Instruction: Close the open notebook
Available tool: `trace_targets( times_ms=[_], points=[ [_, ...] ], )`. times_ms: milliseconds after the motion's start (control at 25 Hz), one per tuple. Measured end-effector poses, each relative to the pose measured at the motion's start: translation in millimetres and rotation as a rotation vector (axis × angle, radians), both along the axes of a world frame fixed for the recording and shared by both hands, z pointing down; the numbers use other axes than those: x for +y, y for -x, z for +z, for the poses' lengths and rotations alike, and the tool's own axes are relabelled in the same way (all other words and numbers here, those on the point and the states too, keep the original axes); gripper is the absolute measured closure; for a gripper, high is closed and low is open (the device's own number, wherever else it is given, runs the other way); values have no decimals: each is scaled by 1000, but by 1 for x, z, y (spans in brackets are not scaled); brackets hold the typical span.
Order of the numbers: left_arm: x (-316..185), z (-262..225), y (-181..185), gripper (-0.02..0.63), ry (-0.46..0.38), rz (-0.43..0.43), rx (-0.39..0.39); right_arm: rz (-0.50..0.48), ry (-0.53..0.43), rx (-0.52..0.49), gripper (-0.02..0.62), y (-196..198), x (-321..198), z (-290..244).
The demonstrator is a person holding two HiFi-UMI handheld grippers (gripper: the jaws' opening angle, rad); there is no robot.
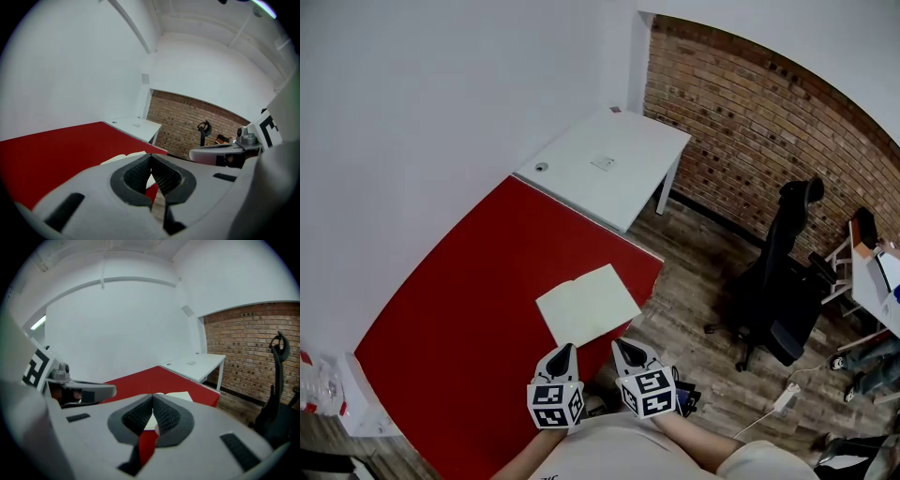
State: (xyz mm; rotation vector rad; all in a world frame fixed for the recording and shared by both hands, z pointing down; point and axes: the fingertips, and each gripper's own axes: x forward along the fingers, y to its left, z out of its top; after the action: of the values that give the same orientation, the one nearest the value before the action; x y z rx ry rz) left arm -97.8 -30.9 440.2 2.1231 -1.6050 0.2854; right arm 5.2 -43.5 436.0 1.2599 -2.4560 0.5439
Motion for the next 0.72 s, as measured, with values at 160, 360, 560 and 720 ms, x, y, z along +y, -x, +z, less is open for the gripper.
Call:
trace_targets(
  times_ms=[160, 360, 560, 720],
  points=[
    [-7, -3, 3, 600, -4, -33, 3, -26, -5, 5, 589, 1, -10, -4],
    [-12, -3, 1, 600, 2, -54, 8, -44, 4, 9, 589, -1, -17, -3],
    [-18, 0, 0, 600, 7, -60, 6, -55, 11, 10, 589, -2, -23, 3],
    [-21, 2, -1, 600, 11, -63, 0, -51, 13, 15, 589, -6, -26, 6]
  ],
)
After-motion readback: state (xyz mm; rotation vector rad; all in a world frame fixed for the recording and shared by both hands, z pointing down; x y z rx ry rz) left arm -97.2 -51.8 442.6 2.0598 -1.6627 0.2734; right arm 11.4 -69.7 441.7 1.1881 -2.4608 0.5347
